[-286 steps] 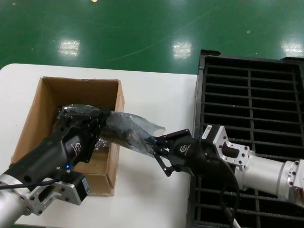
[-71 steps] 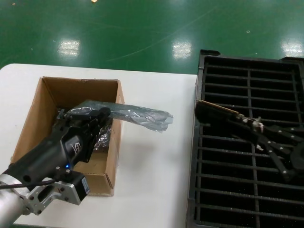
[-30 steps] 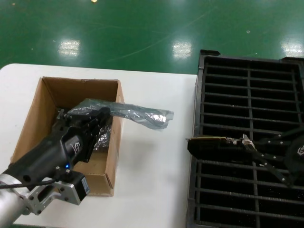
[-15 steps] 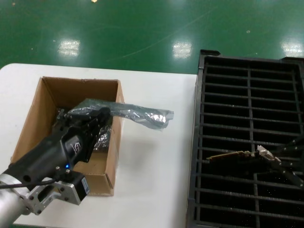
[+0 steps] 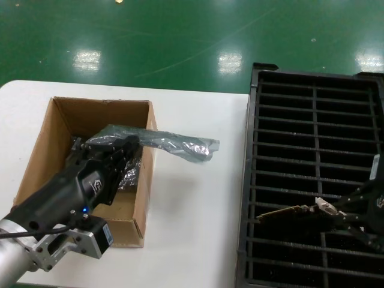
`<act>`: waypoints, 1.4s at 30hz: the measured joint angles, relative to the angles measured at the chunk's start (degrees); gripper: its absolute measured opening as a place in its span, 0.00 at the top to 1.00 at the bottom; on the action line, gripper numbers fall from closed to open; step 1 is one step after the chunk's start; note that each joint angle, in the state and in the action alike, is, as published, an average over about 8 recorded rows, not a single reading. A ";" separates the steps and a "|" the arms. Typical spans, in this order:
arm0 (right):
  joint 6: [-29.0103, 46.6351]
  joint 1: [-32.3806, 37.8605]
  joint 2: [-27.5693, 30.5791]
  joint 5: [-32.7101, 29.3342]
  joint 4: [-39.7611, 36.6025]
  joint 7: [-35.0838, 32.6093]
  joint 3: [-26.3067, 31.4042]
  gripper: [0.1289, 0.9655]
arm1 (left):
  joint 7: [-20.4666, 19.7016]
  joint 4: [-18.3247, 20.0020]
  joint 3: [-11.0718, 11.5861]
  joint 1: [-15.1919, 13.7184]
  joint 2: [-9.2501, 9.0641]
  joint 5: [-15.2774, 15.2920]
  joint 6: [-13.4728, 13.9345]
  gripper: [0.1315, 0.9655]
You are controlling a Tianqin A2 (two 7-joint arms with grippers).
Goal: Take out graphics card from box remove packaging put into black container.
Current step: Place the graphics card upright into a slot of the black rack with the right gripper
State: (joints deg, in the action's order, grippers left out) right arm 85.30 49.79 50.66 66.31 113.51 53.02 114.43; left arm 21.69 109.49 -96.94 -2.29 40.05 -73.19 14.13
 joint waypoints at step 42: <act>4.62 17.20 -1.24 3.83 -6.60 5.67 19.31 0.93 | 0.00 0.00 0.00 0.00 0.00 0.00 0.00 0.99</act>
State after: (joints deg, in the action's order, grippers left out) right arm 89.92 66.99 49.42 70.14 106.91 58.69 133.74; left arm 21.69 109.49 -96.94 -2.29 40.05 -73.18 14.13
